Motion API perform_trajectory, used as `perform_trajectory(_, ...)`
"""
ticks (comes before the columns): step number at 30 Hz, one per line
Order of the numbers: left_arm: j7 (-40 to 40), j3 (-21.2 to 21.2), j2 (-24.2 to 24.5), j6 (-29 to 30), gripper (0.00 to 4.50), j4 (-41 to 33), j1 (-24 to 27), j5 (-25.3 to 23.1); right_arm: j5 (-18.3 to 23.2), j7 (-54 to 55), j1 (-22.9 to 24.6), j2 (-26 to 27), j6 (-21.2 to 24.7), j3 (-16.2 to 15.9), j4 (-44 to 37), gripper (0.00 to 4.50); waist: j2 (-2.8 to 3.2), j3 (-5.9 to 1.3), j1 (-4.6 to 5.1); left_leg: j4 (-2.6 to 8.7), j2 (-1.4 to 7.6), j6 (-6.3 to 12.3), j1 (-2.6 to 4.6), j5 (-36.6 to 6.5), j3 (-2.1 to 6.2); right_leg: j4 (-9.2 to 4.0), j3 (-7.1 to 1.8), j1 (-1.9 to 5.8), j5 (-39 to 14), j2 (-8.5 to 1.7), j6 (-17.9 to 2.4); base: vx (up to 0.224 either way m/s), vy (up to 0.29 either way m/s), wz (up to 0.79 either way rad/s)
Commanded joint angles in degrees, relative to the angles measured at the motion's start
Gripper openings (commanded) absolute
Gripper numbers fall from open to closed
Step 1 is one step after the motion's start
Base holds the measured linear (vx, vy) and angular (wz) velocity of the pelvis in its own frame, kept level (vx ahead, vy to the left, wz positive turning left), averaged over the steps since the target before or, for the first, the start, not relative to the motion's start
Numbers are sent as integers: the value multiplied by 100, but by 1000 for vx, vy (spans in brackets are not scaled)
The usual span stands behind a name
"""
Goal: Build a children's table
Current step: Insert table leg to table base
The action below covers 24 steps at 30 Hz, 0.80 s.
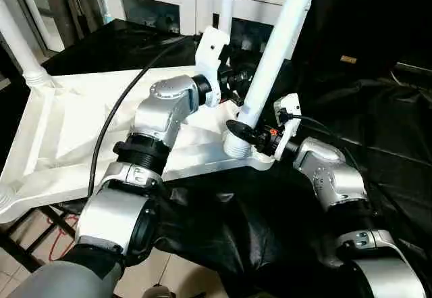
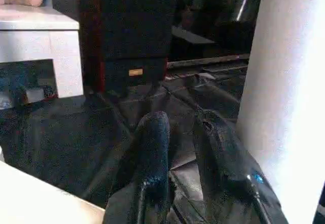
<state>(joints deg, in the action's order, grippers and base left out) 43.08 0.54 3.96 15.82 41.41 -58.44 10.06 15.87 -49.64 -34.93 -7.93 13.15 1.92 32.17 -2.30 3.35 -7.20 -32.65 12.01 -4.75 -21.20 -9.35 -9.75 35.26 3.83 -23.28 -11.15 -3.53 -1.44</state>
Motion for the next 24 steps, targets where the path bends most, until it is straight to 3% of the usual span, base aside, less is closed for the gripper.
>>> perform_trajectory(1,203,-210,-197,-59,103,-352,-8,145,-75,37,38,-12,83,-116,-33,187,21,-447,-23,251,113,409,65,-453,3,-280,-259,431,484,-449,-1504,0,0,0)
perform_trajectory(5,110,-182,-175,-96,103,-364,11,105,-93,62,14,-26,70,-108,-21,187,17,-447,-25,248,107,422,63,-441,0,-278,-257,431,535,-441,-1521,0,0,0)
perform_trajectory(8,11,-71,101,-377,103,-271,55,-44,-137,249,-43,-101,6,-17,16,187,19,-445,-23,251,101,387,59,-499,0,-290,-261,434,416,-435,-1457,0,0,0)
perform_trajectory(9,14,-67,177,-445,129,-263,81,-87,-150,320,-58,-123,-22,10,37,187,31,-446,-27,257,104,342,62,-497,8,-292,-258,433,381,-440,-1420,0,0,0)
perform_trajectory(12,349,-111,454,-118,139,-371,267,-35,-213,692,-175,-195,-93,166,251,187,34,-448,3,262,96,259,71,-476,5,-276,-258,427,369,-431,-1415,0,0,0)
perform_trajectory(16,357,-323,706,-307,185,-363,537,-350,-319,982,-258,-330,-168,265,482,186,64,-454,4,261,108,195,98,-520,-7,-278,-266,409,338,-424,-1372,0,0,0)
perform_trajectory(21,445,-480,808,-385,188,-211,695,-478,-315,1114,-265,-409,-175,368,476,186,49,-455,-16,259,101,196,81,-485,-6,-266,-265,419,439,-426,-1380,0,0,0)
perform_trajectory(22,876,-842,821,-203,188,-180,904,-559,-305,1195,-268,-487,-124,407,427,186,71,-453,-21,261,100,185,83,-501,-5,-268,-267,419,404,-432,-1371,0,0,0)
perform_trajectory(24,1257,-1155,809,59,188,-291,1099,-589,-294,1240,-276,-549,-100,413,425,186,53,-444,-18,266,99,175,86,-515,-13,-277,-271,417,328,-425,-1357,0,0,0)
